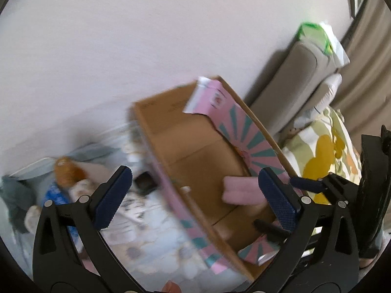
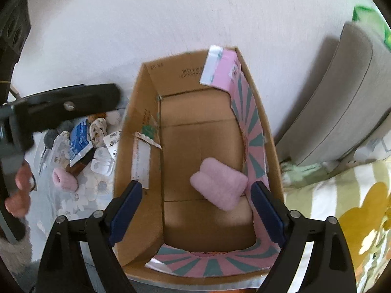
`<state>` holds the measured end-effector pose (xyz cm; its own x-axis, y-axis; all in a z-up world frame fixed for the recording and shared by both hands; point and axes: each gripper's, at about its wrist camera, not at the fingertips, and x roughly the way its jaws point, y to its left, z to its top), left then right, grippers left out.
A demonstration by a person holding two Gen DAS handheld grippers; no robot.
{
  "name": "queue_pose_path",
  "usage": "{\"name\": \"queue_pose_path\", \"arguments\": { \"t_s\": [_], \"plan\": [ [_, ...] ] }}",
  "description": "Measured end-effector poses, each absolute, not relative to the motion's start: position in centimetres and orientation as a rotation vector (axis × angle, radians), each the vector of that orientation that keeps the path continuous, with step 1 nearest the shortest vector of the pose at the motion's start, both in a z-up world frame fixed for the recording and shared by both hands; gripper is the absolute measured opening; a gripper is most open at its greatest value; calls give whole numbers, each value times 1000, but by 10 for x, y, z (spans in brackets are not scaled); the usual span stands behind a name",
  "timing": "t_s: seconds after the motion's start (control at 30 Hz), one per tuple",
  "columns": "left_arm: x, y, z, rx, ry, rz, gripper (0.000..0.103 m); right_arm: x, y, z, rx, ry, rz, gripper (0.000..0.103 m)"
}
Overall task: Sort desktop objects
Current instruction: 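Grasp the second pink slipper with the left tool while the right tool grasps the white tissue pack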
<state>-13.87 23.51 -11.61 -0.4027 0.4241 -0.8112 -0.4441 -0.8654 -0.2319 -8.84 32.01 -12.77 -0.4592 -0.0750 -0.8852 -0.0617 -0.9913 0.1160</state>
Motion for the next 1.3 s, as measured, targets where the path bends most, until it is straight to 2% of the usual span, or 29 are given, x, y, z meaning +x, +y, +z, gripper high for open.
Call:
{"name": "queue_pose_path", "arguments": {
  "t_s": [0.4, 0.7, 0.8, 1.03, 1.3],
  "plan": [
    [-98, 92, -38, -1120, -30, 2600, 103, -80, 275, -58, 1367, -154, -2791, 89],
    [-58, 14, -35, -1110, 55, 2758, 103, -91, 209, -48, 1245, -114, -2693, 89],
    [-48, -2, -54, -1145, 28, 2756, 103, -93, 189, -60, 1245, -144, -2664, 89],
    [-16, -7, -142, -1254, -36, 2698, 103, -100, 160, -118, 1326, -503, -2630, 89],
    [-29, -2, -242, -1375, -178, 2626, 101, -139, 155, -199, 1430, -642, -2740, 89]
  ]
}}
